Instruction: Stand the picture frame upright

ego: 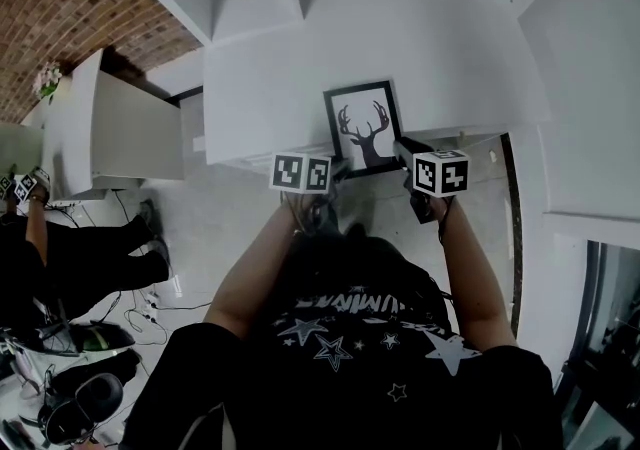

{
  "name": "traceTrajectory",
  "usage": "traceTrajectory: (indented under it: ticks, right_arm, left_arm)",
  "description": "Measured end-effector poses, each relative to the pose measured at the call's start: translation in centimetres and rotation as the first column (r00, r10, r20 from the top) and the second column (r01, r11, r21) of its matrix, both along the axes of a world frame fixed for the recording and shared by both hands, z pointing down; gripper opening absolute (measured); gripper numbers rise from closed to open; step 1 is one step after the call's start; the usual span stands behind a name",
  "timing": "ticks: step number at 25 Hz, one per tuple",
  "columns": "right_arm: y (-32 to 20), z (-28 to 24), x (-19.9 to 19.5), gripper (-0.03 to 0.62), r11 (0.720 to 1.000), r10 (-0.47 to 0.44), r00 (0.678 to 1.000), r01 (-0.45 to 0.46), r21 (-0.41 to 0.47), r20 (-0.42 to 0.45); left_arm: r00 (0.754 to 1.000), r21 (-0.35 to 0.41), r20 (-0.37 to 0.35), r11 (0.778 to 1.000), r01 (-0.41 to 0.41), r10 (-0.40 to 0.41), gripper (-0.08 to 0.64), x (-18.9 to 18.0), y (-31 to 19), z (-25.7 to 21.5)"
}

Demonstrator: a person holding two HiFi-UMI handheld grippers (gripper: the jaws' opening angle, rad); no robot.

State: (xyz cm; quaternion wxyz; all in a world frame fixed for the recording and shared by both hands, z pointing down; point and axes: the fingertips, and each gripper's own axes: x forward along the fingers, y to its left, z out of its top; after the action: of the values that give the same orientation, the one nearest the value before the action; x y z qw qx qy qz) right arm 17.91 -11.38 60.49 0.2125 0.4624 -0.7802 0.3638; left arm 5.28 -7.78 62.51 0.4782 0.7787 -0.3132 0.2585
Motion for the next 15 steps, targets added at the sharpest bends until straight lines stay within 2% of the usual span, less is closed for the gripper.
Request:
traceTrajectory:
  ticks: [7,15]
  right_arm:
    - [-0.3,-3.3,-0.8,0.081,0.994,-0.018,0.999,0.014,0.112,0.029]
    - [-0.5,-6.2,-1.9,0.081,0.977,-0.044,0.997,0.03,0.209,0.063]
  left_arm:
    - [0.999,0.114,0.016,0.993,0.026,-0.028,0.124,-0.7,-0.2,-2.9]
    - [0.997,0.231,0.042,0.972,0.049,-0.06,0.124,-1.8,-0.3,-6.1]
